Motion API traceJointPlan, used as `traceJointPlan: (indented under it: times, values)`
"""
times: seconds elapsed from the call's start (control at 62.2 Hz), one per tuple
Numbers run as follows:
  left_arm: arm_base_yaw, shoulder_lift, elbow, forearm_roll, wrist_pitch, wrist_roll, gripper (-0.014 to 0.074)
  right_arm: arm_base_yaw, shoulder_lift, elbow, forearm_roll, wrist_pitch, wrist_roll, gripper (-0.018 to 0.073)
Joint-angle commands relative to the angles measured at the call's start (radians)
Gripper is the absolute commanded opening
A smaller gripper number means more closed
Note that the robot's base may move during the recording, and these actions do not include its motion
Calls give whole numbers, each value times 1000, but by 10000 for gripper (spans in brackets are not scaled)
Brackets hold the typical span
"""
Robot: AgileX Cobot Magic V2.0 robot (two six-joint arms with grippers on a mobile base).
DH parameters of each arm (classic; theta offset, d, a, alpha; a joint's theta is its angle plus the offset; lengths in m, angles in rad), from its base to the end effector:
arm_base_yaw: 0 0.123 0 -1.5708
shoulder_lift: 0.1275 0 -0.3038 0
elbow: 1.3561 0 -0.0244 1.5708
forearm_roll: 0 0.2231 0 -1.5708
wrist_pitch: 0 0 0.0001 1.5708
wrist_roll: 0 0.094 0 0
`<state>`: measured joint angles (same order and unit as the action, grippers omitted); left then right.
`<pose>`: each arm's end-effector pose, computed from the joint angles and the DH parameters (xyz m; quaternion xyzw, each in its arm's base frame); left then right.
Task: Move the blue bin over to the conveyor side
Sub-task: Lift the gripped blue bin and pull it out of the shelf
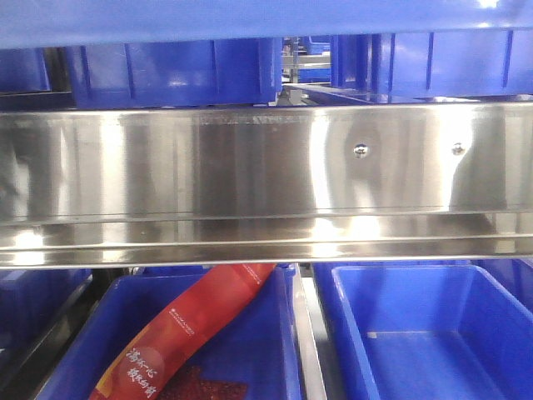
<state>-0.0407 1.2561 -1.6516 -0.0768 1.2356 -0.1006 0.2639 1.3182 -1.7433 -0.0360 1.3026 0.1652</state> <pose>0.1977 -0.0149 0.4825 -0.0246 0.9165 -0.0662 0.3937 0.2042 0.0518 0.4882 -0.0434 0.9236 0.0635 0.3754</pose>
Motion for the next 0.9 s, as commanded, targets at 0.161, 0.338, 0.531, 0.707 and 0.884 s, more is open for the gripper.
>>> traceJointPlan:
  times: [0.161, 0.338, 0.531, 0.707, 0.884]
  values:
    - [-3, -27, -13, 0, -80, 12, -17, 0, -26, -11, -41, -89, -4, -81]
    - [-3, -27, -13, 0, -80, 12, -17, 0, -26, -11, -41, -101, -4, -81]
    - [-3, -27, -13, 0, -80, 12, -17, 0, -26, -11, -41, -101, -4, -81]
    - [-3, -27, -13, 0, -80, 12, -17, 0, -26, -11, -41, -101, -4, -81]
    - [-3, -27, -13, 0, -80, 12, -17, 0, -26, -11, -41, -103, -4, -81]
